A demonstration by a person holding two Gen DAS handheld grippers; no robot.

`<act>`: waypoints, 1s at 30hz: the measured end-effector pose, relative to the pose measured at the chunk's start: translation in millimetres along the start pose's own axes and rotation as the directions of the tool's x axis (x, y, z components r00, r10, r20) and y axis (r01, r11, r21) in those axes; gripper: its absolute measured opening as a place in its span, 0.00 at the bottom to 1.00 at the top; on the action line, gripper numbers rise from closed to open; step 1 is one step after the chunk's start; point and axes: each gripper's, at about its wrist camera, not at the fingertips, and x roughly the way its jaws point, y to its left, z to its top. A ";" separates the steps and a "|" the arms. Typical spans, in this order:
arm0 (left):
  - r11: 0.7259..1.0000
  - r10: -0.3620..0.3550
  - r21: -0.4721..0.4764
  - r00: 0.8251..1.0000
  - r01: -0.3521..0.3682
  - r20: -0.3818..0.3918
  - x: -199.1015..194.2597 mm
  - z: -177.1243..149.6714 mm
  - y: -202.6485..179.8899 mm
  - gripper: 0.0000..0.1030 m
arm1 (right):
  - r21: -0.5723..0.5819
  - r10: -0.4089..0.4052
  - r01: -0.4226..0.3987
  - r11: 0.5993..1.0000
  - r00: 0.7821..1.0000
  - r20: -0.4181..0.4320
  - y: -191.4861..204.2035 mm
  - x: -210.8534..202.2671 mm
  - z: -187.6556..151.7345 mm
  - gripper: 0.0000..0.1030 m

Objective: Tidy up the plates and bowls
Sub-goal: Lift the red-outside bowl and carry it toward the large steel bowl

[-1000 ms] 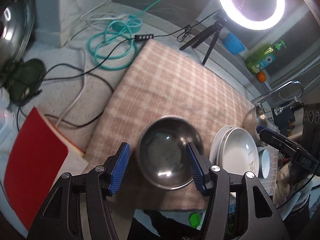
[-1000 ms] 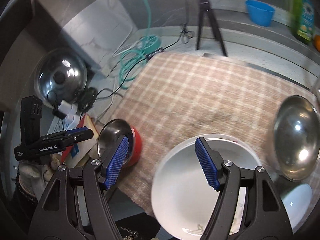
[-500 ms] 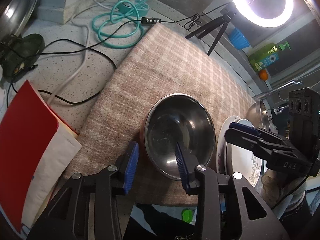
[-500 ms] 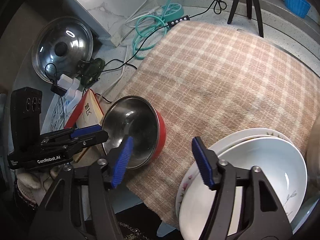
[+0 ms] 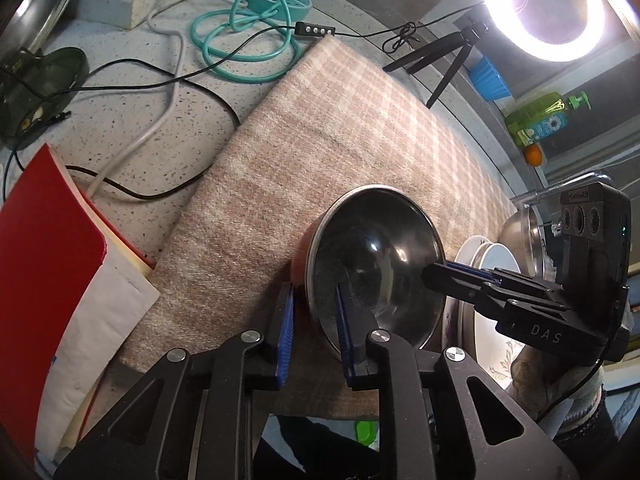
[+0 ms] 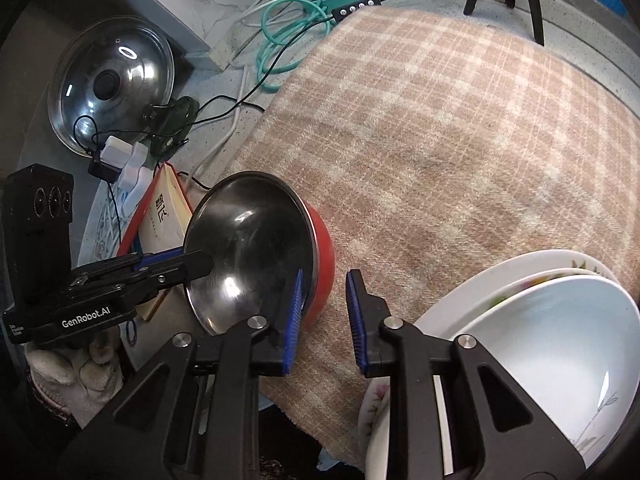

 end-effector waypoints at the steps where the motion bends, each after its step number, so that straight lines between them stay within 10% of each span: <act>1: 1.000 0.002 0.001 1.000 -0.002 0.000 0.2 -0.2 0.2 0.15 | 0.005 0.008 -0.008 1.000 1.000 -0.002 -0.6 1.4 0.0 0.17; 30: 0.983 -0.079 0.168 0.996 0.072 0.037 -7.4 28.8 -80.1 0.14 | 0.129 -0.005 -0.013 0.992 0.991 0.137 -39.2 -71.9 -8.1 0.13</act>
